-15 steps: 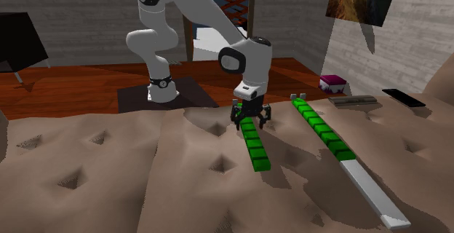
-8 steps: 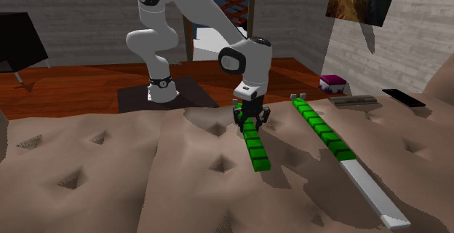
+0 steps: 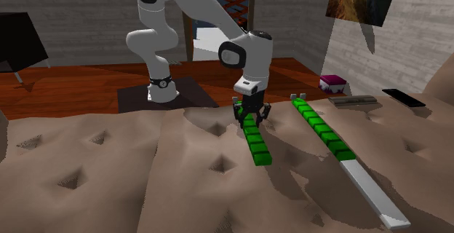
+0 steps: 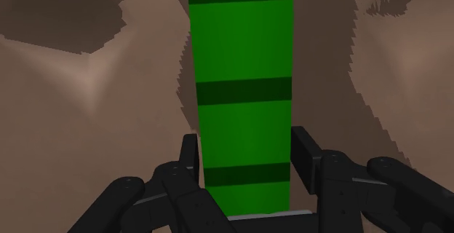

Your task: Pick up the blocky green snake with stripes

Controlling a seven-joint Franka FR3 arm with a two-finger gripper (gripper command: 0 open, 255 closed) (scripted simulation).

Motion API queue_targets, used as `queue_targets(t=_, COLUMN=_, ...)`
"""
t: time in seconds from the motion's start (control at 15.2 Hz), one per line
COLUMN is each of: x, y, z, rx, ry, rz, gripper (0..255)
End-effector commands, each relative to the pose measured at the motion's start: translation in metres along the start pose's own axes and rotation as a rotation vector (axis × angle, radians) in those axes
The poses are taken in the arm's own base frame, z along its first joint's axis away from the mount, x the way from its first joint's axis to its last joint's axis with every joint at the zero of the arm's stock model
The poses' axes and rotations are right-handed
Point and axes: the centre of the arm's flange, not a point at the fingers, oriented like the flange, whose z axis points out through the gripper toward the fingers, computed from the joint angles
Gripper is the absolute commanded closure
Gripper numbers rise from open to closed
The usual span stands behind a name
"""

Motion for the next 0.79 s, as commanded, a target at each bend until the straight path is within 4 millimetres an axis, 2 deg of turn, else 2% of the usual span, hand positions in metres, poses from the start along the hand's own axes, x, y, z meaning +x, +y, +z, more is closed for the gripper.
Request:
queue_targets(t=0.0, x=0.000, y=0.001, z=-0.012, rx=0.000, ry=0.000, rz=0.000, gripper=255)
queue_targets(t=0.59, x=0.001, y=0.003, z=-0.059, rx=0.000, ry=0.000, rz=0.000, gripper=255)
queue_targets(t=0.73, x=0.001, y=0.003, z=-0.060, rx=0.000, ry=0.000, rz=0.000, gripper=255)
